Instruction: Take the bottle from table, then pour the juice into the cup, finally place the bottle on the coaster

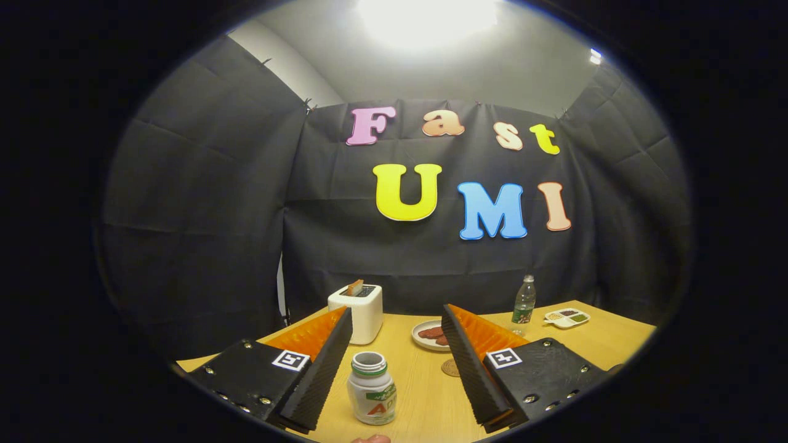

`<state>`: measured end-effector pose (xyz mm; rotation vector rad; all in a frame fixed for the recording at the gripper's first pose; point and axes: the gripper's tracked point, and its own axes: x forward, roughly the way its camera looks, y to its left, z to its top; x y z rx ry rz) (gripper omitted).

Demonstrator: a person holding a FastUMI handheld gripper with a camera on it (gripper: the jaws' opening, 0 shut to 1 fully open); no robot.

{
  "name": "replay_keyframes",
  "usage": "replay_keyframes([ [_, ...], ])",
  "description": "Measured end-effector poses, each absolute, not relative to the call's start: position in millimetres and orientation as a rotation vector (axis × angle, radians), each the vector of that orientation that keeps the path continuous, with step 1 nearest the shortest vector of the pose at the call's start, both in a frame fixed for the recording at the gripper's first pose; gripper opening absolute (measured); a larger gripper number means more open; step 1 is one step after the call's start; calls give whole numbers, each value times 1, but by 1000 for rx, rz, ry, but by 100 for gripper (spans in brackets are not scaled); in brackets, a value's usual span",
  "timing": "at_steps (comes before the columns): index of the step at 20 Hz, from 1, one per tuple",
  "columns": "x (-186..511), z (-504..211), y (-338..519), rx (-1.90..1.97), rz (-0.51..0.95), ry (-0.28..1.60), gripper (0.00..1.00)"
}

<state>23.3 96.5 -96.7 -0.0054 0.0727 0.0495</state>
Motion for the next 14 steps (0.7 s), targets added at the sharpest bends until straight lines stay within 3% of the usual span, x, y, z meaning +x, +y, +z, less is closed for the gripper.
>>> replay_keyframes([
  [14, 29, -198, 118, -2, 56, 211, 89],
])
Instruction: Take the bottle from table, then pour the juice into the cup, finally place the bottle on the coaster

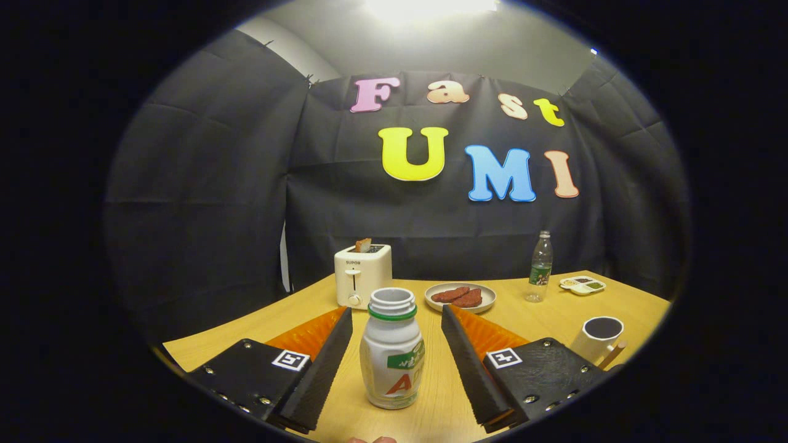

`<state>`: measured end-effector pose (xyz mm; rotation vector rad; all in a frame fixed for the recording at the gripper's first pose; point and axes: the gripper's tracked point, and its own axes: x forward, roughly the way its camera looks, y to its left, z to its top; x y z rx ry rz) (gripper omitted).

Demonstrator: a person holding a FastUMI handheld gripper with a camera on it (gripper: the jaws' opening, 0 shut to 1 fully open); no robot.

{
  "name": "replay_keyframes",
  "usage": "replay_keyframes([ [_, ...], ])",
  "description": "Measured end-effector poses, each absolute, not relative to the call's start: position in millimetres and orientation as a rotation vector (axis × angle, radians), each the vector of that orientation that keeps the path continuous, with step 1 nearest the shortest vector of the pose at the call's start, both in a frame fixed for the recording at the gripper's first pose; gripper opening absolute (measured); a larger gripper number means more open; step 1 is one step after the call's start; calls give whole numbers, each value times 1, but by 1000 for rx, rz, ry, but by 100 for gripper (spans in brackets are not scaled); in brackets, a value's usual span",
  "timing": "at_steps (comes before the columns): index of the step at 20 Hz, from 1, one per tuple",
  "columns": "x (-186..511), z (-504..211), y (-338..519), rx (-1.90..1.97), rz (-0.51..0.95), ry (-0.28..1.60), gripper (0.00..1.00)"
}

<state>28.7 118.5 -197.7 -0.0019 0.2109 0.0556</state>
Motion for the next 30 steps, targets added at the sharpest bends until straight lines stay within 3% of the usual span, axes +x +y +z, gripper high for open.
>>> replay_keyframes([
  [14, 26, -274, 124, 14, 53, 391, 90],
  [27, 28, -293, 122, 30, 44, 456, 90],
  [30, 32, -294, 124, 36, 52, 465, 81],
])
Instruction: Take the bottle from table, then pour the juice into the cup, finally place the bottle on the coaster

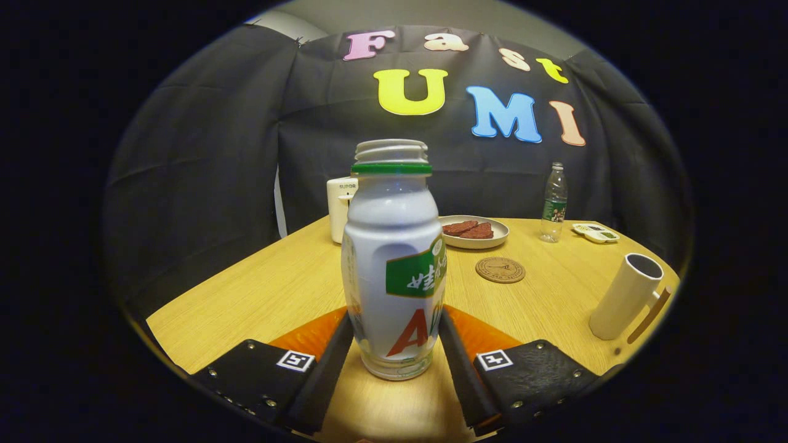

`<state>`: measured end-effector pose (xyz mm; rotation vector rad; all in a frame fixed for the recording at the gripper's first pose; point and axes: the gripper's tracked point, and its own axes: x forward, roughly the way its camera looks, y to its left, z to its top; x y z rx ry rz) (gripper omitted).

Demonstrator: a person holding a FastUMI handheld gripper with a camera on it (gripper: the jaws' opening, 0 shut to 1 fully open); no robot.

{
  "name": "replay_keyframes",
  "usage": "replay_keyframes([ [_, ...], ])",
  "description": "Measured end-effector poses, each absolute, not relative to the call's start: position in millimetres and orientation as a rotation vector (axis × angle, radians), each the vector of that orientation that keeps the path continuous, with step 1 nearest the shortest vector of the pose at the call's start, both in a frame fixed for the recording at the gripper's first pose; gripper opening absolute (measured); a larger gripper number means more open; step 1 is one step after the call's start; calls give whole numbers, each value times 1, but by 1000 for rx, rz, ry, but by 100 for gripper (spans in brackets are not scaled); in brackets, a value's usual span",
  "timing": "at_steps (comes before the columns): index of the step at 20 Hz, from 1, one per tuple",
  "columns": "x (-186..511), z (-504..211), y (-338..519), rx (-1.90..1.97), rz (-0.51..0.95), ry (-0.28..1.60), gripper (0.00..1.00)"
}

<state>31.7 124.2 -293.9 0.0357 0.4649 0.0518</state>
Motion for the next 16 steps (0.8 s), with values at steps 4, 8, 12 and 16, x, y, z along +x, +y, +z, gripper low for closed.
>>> replay_keyframes([
  [4, 32, -292, 125, 67, 53, 491, 74],
  [8, 33, -282, 119, 84, 16, 505, 73],
  [12, 36, -262, 100, 149, -52, 481, 66],
  [16, 40, -241, 88, 268, -78, 450, 66],
])
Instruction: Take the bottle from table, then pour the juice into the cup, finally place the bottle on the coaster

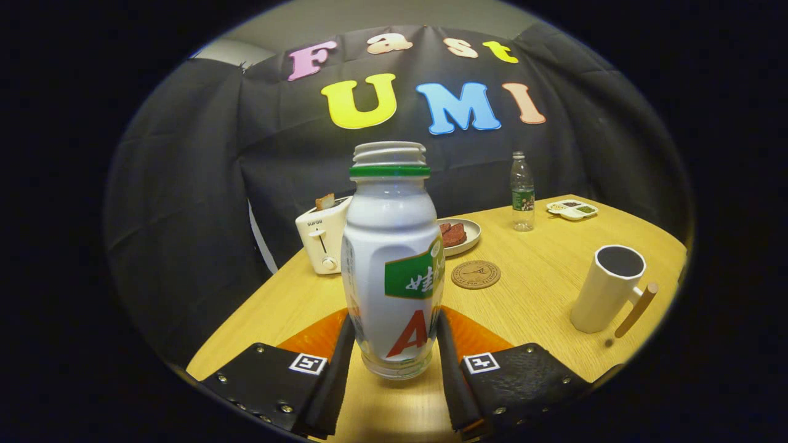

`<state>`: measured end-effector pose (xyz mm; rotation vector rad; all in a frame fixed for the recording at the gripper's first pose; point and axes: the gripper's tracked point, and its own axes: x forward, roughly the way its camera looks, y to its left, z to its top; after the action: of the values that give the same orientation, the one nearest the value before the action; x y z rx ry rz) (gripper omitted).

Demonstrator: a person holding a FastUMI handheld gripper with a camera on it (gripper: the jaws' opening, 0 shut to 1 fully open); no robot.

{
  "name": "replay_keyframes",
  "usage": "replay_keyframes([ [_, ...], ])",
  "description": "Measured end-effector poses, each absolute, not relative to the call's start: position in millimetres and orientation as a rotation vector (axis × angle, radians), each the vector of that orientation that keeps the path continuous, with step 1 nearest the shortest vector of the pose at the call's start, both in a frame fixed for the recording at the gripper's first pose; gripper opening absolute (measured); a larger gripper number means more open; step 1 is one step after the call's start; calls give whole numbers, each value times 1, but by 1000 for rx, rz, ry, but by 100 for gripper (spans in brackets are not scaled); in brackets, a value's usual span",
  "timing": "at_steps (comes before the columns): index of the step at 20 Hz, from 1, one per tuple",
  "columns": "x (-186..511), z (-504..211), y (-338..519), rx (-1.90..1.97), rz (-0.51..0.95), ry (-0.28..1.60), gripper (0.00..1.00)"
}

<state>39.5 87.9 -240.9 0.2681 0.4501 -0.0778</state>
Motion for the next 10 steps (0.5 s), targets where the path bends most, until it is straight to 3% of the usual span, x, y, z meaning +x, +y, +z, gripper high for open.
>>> replay_keyframes([
  [10, 41, -225, 71, 454, -92, 458, 66],
])
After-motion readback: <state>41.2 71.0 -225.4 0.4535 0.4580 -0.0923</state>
